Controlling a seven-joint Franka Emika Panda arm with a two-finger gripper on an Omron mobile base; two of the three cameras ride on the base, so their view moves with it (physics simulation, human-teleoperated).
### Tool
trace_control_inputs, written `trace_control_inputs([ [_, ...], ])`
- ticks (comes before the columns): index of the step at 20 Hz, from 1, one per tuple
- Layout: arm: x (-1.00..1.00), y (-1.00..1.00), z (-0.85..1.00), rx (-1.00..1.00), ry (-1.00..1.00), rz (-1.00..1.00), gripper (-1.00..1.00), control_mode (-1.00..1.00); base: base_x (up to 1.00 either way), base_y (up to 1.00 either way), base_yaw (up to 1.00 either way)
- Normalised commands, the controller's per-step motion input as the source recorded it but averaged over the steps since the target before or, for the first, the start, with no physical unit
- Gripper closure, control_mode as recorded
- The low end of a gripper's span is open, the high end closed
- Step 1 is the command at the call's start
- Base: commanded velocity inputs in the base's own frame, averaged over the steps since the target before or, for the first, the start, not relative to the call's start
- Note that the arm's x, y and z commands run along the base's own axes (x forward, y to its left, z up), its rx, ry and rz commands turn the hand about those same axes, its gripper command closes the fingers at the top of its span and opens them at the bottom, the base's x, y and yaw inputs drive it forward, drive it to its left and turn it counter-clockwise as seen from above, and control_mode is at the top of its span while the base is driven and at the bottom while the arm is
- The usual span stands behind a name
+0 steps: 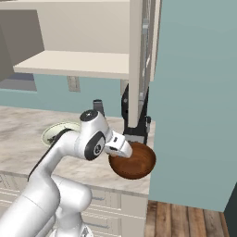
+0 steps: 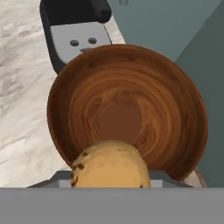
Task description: Pick both bowls and place them on the counter. Then place the fish in one bowl and place the cookie dough ball in the other bowl.
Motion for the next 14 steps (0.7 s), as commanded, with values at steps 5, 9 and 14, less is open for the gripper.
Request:
trace_control_inputs([
  [5, 0.15, -0.18, -0.27, 0.00, 0.08, -0.08, 1.00, -1.00, 0.00, 0.00, 0.00],
  [9, 0.16, -0.09, -0.22, 0.00, 0.00, -0.04, 1.00, -1.00, 0.00, 0.00, 0.00],
  [14, 0.11, -0.10, -0.28, 0.00, 0.03, -0.02, 1.00, -1.00, 0.00, 0.00, 0.00],
])
